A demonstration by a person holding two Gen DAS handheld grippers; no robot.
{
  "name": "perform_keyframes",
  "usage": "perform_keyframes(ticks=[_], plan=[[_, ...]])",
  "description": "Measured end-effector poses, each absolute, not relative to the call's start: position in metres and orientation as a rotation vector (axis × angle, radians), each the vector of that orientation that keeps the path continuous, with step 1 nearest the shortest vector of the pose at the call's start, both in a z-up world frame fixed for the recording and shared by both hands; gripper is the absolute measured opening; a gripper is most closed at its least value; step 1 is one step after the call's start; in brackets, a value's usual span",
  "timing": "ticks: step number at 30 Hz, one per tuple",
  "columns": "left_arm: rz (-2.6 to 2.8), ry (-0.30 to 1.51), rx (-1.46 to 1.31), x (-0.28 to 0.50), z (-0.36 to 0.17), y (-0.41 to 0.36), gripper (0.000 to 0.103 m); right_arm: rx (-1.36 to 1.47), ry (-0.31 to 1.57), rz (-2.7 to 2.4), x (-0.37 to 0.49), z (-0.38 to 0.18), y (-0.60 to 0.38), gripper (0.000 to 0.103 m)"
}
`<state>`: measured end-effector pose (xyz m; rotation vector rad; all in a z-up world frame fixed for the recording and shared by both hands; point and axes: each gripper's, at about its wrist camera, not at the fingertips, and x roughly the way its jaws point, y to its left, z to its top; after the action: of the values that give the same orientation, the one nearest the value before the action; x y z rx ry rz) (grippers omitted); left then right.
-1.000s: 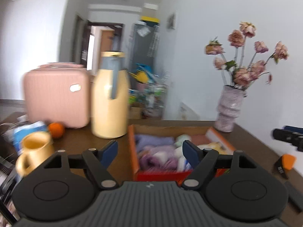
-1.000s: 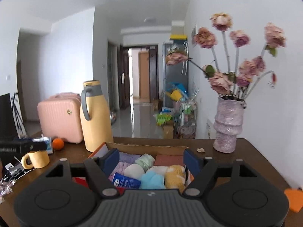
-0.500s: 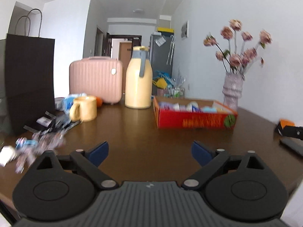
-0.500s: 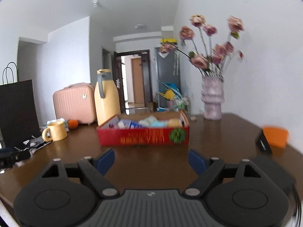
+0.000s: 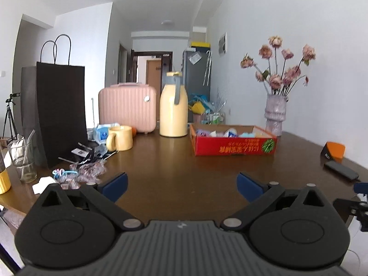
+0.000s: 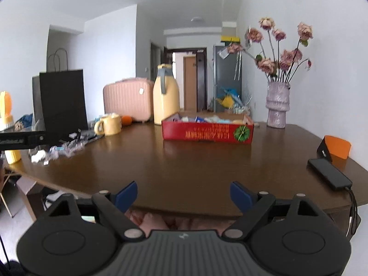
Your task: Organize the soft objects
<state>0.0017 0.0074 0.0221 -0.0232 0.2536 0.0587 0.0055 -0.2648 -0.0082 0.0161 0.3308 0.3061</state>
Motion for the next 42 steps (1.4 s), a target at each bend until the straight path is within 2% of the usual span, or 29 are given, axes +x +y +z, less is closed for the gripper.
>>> perform_keyframes(ticks=[32, 35, 39, 42], plan=[[0.028, 0.246, 0.007, 0.000, 0.020, 0.003, 0.103, 0.108, 0.305, 0.272, 0.016, -0.002, -0.275, 0.090], [0.024, 0.245, 0.006, 0.000, 0.020, 0.004, 0.103, 0.111, 0.304, 0.271, 0.016, -0.003, -0.276, 0.091], [0.028, 0.248, 0.004, 0.001, 0.019, 0.006, 0.103, 0.114, 0.303, 0.267, 0.016, -0.003, -0.276, 0.098], [0.031, 0.247, 0.001, 0.002, 0.019, 0.007, 0.103, 0.119, 0.300, 0.270, 0.016, -0.003, -0.276, 0.098]])
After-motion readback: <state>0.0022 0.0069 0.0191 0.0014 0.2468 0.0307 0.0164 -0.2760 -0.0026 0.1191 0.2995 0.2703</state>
